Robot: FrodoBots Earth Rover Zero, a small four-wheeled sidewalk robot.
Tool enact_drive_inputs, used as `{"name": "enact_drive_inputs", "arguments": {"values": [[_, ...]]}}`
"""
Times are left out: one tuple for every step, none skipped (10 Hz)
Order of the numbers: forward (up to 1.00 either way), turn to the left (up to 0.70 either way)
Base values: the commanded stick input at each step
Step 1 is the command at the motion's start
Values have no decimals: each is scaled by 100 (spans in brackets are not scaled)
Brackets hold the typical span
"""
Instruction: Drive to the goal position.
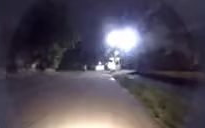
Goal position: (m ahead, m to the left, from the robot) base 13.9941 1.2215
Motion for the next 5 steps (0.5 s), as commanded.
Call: {"name": "enact_drive_inputs", "arguments": {"values": [[70, -18], [70, 0], [70, 0], [70, 0], [70, 0]]}}
